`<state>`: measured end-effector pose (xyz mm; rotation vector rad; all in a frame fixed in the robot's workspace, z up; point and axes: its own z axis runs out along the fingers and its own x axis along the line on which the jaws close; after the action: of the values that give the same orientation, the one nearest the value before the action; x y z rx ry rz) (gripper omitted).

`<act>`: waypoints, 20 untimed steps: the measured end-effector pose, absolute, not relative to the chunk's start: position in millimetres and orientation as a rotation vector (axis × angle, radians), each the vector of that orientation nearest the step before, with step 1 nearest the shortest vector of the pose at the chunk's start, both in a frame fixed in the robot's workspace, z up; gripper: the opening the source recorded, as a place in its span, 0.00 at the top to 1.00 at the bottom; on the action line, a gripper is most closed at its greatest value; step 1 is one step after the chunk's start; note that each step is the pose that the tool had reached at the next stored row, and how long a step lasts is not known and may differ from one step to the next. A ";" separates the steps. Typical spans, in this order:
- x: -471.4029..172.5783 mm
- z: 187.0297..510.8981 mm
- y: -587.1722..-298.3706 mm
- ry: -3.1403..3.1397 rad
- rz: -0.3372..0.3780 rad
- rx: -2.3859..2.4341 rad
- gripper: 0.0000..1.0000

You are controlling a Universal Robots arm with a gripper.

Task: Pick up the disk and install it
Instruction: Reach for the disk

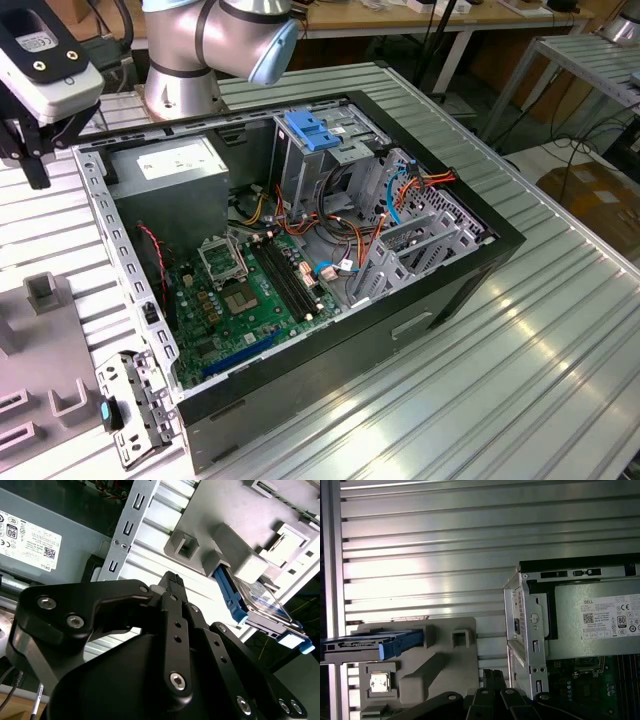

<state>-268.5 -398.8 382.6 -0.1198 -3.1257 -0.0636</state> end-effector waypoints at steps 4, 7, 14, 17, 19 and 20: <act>-275.9 382.5 -398.8 -3.126 -0.064 -0.120 0.89; -285.8 382.5 -398.8 -3.126 -0.064 -0.120 0.89; -299.8 382.4 -398.8 -3.126 -0.064 -0.120 0.89; -304.5 382.3 -398.8 -3.126 -0.064 -0.120 0.89; -308.0 382.3 -398.8 -3.126 -0.064 -0.120 0.89; -310.3 382.2 -398.8 -3.126 -0.064 -0.120 0.89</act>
<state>-310.3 -398.8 382.2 -0.1197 -3.1256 -0.0636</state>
